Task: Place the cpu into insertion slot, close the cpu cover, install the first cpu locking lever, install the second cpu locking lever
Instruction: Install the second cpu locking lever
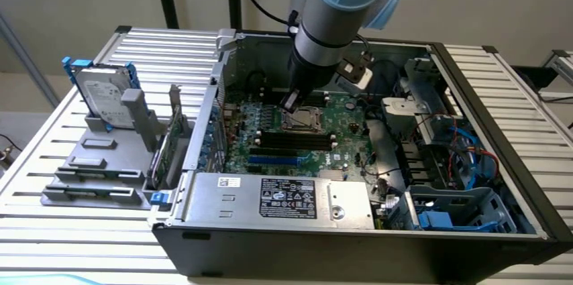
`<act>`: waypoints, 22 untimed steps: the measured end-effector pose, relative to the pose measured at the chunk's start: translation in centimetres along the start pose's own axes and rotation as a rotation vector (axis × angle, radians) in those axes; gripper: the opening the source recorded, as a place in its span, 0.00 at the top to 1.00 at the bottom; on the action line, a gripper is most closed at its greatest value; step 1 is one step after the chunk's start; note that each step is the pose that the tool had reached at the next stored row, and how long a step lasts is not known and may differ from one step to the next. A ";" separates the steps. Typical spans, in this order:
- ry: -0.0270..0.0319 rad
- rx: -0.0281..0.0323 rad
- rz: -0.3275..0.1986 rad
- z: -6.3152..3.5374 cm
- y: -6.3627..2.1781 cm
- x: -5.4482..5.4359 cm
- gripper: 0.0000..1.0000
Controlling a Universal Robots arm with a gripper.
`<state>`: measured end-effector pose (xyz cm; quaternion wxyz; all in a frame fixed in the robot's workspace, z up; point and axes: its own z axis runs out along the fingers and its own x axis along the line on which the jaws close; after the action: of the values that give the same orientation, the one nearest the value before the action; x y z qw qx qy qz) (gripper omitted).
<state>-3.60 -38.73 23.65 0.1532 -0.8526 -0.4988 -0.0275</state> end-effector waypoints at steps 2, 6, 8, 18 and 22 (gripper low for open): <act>-0.0002 -0.0002 0.000 -0.34 0.01 -0.4 0.89; -0.0005 -0.0003 0.000 -1.05 0.09 -1.1 0.89; -0.0006 -0.0004 0.000 -1.42 0.15 -1.4 0.89; 0.0051 0.0029 0.000 -2.06 -0.01 -3.4 0.89; 0.0163 0.0095 -0.002 -1.95 -0.27 -3.6 0.89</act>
<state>-5.42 -42.19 24.86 0.1614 -0.8511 -0.4985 -0.0322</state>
